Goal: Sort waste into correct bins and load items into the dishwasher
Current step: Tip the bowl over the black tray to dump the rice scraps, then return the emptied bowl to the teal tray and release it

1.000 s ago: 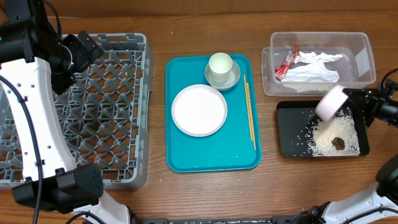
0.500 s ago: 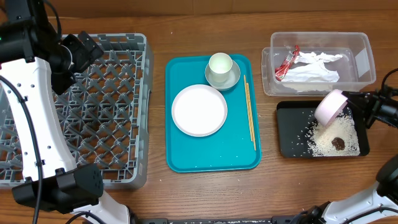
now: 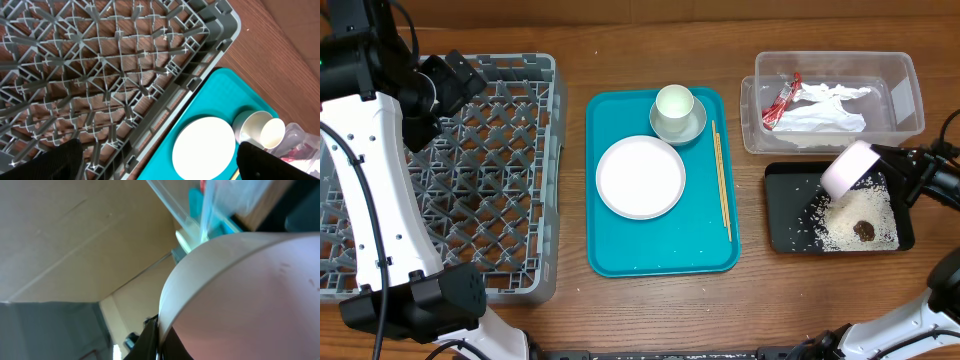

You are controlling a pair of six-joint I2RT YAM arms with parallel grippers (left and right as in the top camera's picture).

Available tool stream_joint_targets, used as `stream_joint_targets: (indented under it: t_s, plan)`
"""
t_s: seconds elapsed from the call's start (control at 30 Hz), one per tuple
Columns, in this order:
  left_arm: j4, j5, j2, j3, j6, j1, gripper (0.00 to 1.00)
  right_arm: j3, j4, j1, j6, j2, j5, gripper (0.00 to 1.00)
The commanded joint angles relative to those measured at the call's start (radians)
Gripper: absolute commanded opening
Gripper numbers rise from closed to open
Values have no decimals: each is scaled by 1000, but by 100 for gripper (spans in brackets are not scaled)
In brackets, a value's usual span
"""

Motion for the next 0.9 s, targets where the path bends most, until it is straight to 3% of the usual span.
stream_joint_targets:
  t_s: [0.0, 0.07, 0.13, 0.17, 0.23, 0.33, 0.47, 0.57, 0.67, 0.87]
  plan:
    - [1, -7, 2, 3, -6, -2, 100, 5, -47, -9, -66, 8, -29, 4]
    - [1, -7, 2, 3, -6, -2, 100, 5, -21, -9, -90, 8, -29, 4]
    - [1, -7, 2, 3, -6, -2, 100, 5, 29, -12, 28, 10, -2, 4]
    - [1, -7, 2, 3, -6, -2, 100, 5, -77, -12, -45, 9, -17, 4]
    - [1, -7, 2, 3, -6, -2, 100, 5, -126, -12, -220, 9, -77, 4]
    - [1, -7, 2, 3, -6, -2, 100, 5, 10, -15, -63, 10, -50, 4]
    - [1, -7, 2, 3, -6, -3, 100, 5, -62, -11, -250, 10, -134, 4]
    - [1, -7, 2, 3, -6, -8, 100, 5, -34, -11, -167, 12, -138, 4]
    - [1, -7, 2, 3, -6, -8, 100, 5, -22, -11, -174, 12, -147, 4]
    - [1, -7, 2, 3, -6, -9, 100, 5, -163, -7, -169, 12, -148, 4]
